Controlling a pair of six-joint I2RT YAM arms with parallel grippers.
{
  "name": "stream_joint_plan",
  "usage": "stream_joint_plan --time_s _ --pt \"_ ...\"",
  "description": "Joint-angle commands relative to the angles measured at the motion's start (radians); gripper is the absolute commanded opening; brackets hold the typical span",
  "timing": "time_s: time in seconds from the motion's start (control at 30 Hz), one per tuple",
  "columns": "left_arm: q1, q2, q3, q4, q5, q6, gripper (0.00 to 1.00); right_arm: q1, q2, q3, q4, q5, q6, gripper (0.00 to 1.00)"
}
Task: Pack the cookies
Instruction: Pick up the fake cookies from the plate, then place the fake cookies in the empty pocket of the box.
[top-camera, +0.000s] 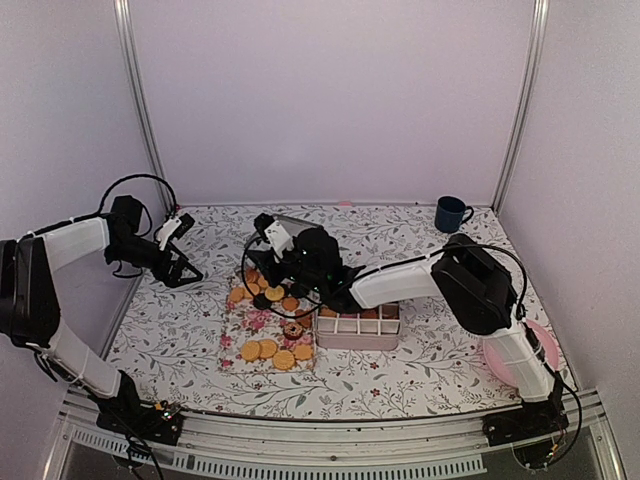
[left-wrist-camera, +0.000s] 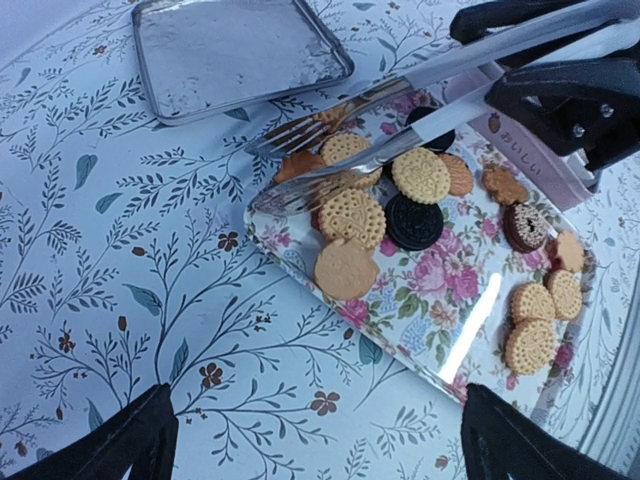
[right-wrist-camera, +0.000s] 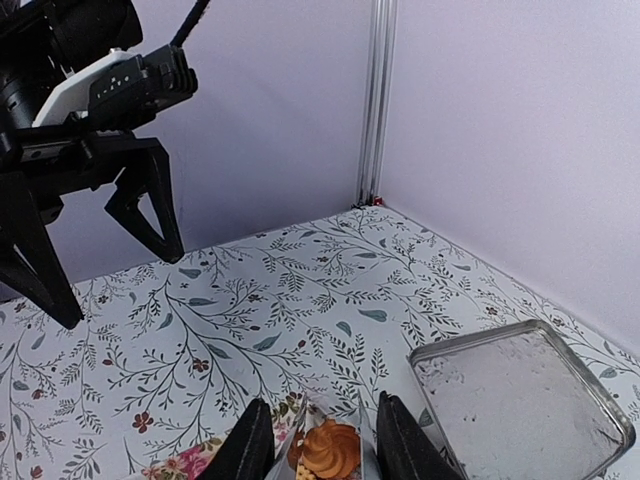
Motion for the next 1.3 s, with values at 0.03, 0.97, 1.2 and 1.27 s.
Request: stream_joint_plan --time_s 0.03,0.97,1.2,1.27 --pt "0.010 -0.005 0.003 0.013 0.030 -0.005 0.99 0.008 -0.113 -0.016 -0.018 0.003 -0.028 0.27" --pt "0.011 0.023 0.032 0.006 0.045 -0.005 0.99 0.058 -0.884 -0.721 -0.139 0.095 0.052 0.22" --pt "0.011 0.030 0.043 0.007 0.047 -0.013 0.99 0.087 -0.995 -0.819 -0.213 0.132 0.118 0.22" --pt "0.011 0.031 0.044 0.007 0.047 -0.017 0.99 0.087 -1.001 -0.834 -0.219 0.139 0.129 0.22"
